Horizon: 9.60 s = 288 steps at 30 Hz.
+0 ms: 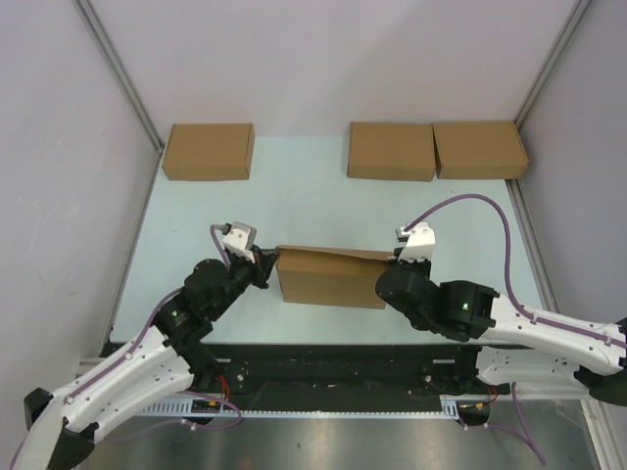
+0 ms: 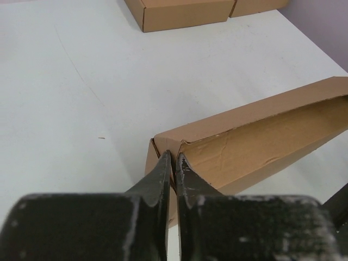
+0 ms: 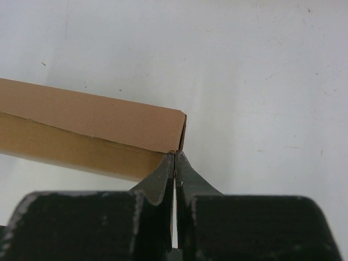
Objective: Fold the paper box
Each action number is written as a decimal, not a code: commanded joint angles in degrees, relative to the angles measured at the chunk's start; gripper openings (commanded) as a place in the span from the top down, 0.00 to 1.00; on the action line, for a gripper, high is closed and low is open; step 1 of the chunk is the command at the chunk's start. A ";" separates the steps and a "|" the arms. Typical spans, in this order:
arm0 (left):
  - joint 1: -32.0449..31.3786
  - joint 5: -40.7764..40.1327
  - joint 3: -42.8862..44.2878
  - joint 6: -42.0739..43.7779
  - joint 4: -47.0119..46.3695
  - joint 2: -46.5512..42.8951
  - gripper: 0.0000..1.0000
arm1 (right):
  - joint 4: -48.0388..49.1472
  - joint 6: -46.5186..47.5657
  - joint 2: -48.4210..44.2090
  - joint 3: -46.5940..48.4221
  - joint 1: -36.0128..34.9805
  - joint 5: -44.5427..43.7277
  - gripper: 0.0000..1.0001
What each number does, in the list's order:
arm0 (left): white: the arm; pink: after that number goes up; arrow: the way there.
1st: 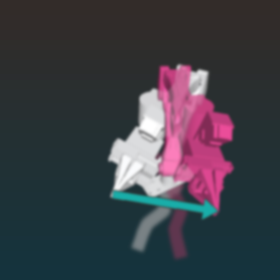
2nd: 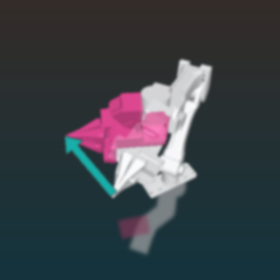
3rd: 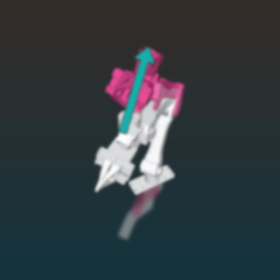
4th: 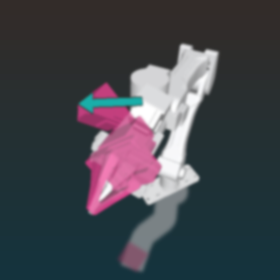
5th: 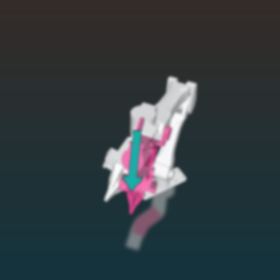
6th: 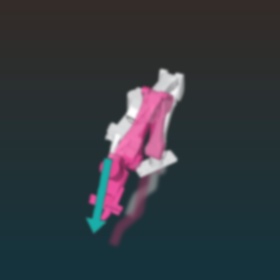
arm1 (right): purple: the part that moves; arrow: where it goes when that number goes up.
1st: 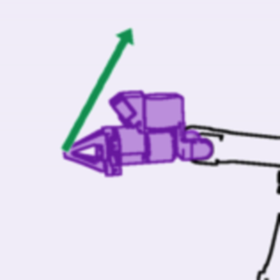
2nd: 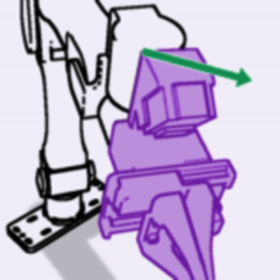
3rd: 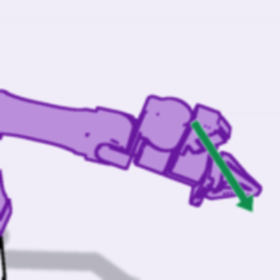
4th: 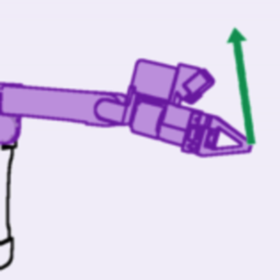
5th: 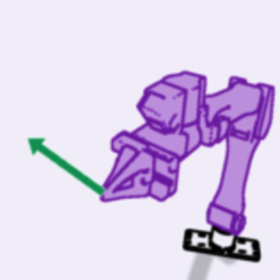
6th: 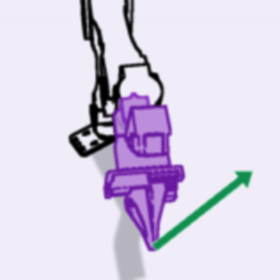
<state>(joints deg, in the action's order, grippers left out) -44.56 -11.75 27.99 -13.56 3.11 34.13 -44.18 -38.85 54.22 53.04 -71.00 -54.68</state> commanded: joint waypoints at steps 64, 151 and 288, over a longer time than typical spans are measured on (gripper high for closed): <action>-18.28 -6.70 -8.92 -19.22 -17.79 7.26 1.00 | -0.20 -4.39 2.56 -2.50 -0.36 3.17 1.00; -27.34 -29.82 -5.40 -20.54 -1.90 6.74 0.41 | 10.69 3.78 -11.67 -9.17 35.22 41.66 0.36; 13.18 29.59 -10.67 -36.01 -18.76 11.75 0.53 | 31.00 -5.36 -19.15 -28.69 70.56 94.31 0.55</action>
<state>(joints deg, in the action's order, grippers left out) -31.94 16.45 16.99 -51.94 -21.26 45.32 -13.28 -43.94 35.20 25.91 -0.19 35.88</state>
